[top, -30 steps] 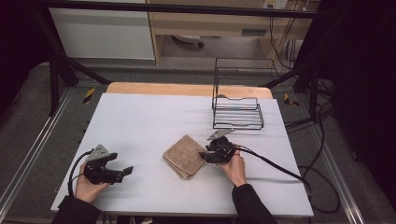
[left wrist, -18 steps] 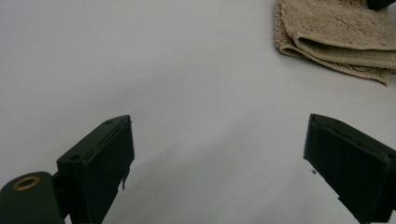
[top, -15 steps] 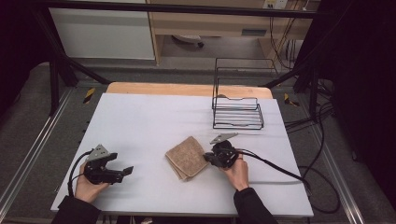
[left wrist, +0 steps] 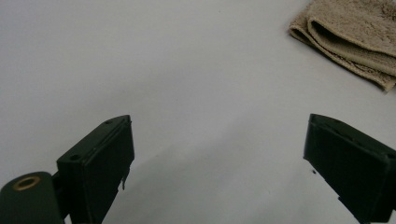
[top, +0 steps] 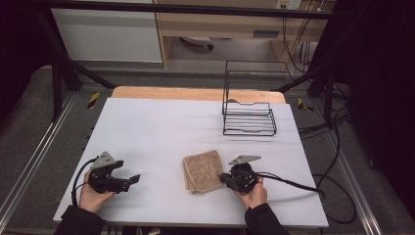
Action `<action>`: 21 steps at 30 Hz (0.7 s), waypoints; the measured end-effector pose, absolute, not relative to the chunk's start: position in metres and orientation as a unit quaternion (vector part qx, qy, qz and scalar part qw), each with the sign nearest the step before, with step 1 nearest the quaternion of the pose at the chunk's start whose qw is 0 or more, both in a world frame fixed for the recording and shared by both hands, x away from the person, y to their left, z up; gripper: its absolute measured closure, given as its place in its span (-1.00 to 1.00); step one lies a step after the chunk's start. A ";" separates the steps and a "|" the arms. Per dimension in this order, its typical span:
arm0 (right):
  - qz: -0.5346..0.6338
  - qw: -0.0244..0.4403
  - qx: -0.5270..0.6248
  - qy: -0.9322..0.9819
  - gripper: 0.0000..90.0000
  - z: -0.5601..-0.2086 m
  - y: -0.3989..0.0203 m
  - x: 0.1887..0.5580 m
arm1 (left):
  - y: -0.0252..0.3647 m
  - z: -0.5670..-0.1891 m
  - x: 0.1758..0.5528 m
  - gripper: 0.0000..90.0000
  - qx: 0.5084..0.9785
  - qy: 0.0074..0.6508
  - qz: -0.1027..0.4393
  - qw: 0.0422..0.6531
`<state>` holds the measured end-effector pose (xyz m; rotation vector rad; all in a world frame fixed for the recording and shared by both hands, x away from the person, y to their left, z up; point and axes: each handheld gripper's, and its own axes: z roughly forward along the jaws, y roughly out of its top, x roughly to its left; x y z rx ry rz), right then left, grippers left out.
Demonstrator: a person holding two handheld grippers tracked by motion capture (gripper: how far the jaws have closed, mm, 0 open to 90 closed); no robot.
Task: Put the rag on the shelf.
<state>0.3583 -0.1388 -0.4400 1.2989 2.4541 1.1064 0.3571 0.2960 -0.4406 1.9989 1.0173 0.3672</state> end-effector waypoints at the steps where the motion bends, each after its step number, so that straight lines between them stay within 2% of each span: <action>1: 0.372 0.076 0.436 0.816 0.87 -0.441 -0.140 0.357 | 0.296 -0.441 0.357 -0.82 0.798 0.407 0.146 0.421; 6: 0.379 0.071 0.447 0.807 0.69 -0.444 -0.143 0.358 | 0.294 -0.440 0.358 -0.82 0.798 0.407 0.146 0.419; 7: 0.384 0.072 0.445 0.806 0.50 -0.444 -0.145 0.358 | 0.293 -0.440 0.358 -0.82 0.800 0.406 0.145 0.417; 8: 0.384 0.072 0.445 0.806 0.50 -0.444 -0.145 0.358 | 0.292 -0.440 0.358 -0.82 0.800 0.407 0.145 0.417; 10: 0.388 0.077 0.438 0.807 0.34 -0.442 -0.148 0.360 | 0.290 -0.440 0.358 -0.83 0.800 0.407 0.144 0.416; 12: 0.399 0.077 0.432 0.805 0.08 -0.439 -0.154 0.362 | 0.288 -0.440 0.359 -0.83 0.800 0.408 0.142 0.416; 17: 0.414 0.082 0.420 0.803 -0.26 -0.436 -0.171 0.367 | 0.280 -0.436 0.360 -0.85 0.799 0.410 0.141 0.416; 19: 0.430 0.088 0.409 0.800 -0.50 -0.434 -0.183 0.371 | 0.275 -0.435 0.360 -0.86 0.797 0.411 0.142 0.419; 21: 0.435 0.088 0.405 0.799 -0.55 -0.433 -0.185 0.372 | 0.272 -0.433 0.360 -0.87 0.798 0.409 0.141 0.421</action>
